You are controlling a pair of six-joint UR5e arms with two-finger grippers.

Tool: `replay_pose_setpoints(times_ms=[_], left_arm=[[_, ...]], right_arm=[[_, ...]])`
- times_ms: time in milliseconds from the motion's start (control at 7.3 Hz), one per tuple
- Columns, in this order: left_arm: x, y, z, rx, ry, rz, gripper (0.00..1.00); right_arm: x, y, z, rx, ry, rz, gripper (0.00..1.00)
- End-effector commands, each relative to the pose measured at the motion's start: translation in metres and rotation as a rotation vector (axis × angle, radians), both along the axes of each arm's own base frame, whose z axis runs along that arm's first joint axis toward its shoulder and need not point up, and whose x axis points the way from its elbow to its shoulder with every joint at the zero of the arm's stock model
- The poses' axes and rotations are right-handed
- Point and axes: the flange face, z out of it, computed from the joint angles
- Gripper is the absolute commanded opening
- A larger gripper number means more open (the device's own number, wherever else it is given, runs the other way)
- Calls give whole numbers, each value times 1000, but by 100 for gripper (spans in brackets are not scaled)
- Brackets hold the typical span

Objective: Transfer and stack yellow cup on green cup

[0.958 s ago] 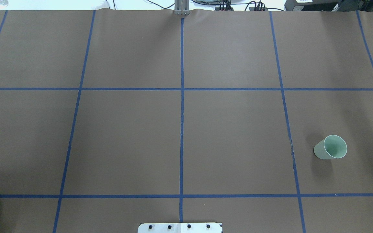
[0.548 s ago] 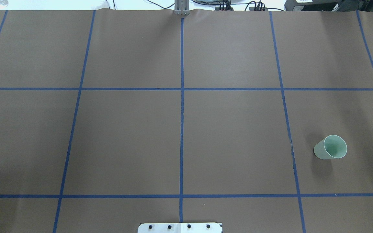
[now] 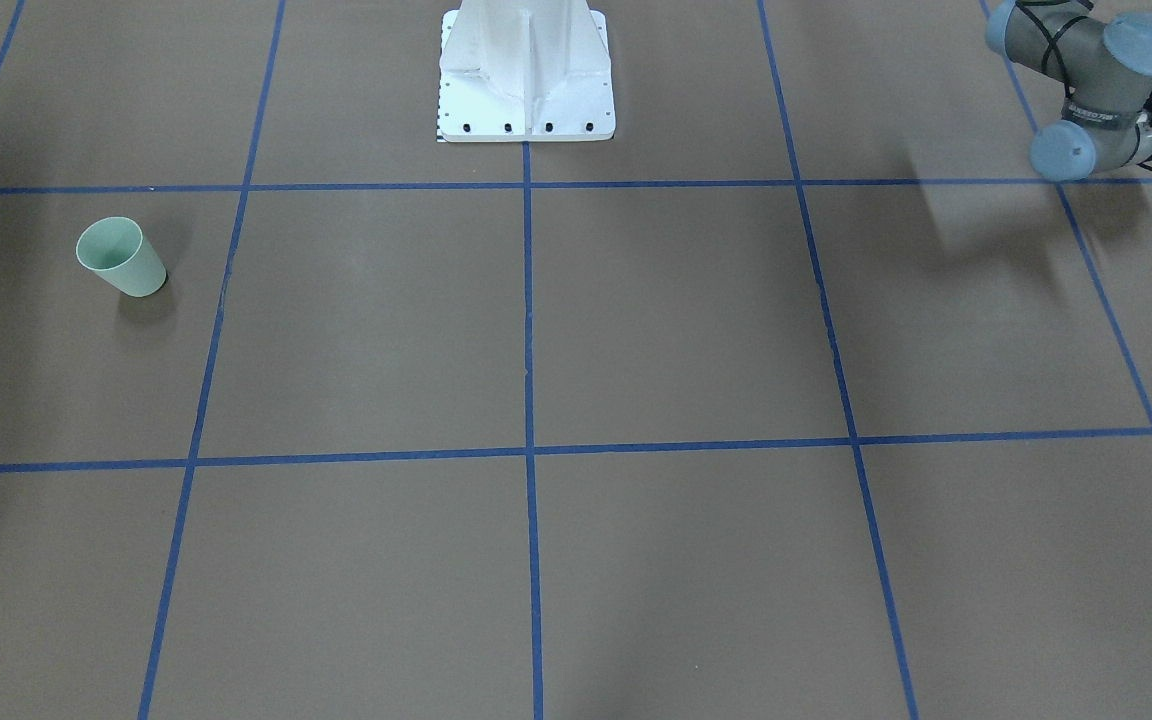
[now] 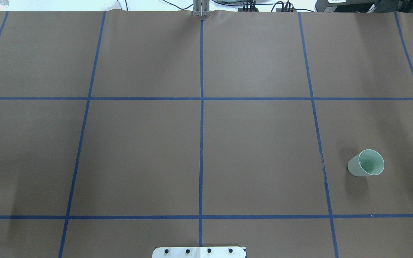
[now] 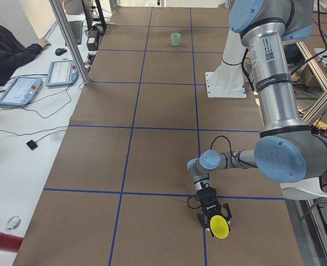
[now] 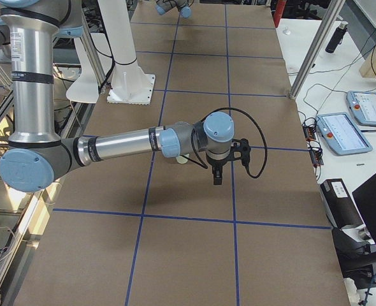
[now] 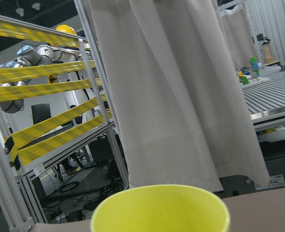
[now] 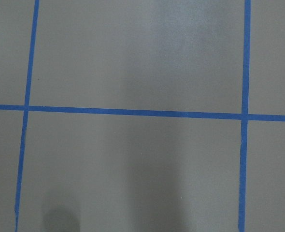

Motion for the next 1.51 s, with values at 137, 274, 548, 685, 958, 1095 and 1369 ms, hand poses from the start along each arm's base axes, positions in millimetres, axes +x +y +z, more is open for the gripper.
replay_pose_setpoints(times_ms=[137, 274, 548, 685, 958, 1095, 1369], left_arm=[[-50, -160, -93, 56, 115, 179, 0], [-54, -209, -137, 76, 178, 253, 0], [-41, -284, -223, 220, 279, 460, 0], [-28, -309, -261, 372, 316, 488, 0], [-4, -343, -332, 595, 354, 732, 0], [8, -344, -353, 679, 437, 885, 0], [47, -330, -393, 925, 644, 1115, 0]], right_arm=[[0, -4, 2, -10, -2, 3, 100], [0, -5, 1, -17, -3, 9, 100], [-1, -6, -1, -30, -7, 22, 100], [-2, -7, -4, -27, -15, 20, 100], [-3, -6, -8, -68, -46, 48, 100], [-11, -8, -10, -86, -50, 49, 100], [-58, -38, -45, -58, -71, -20, 100]])
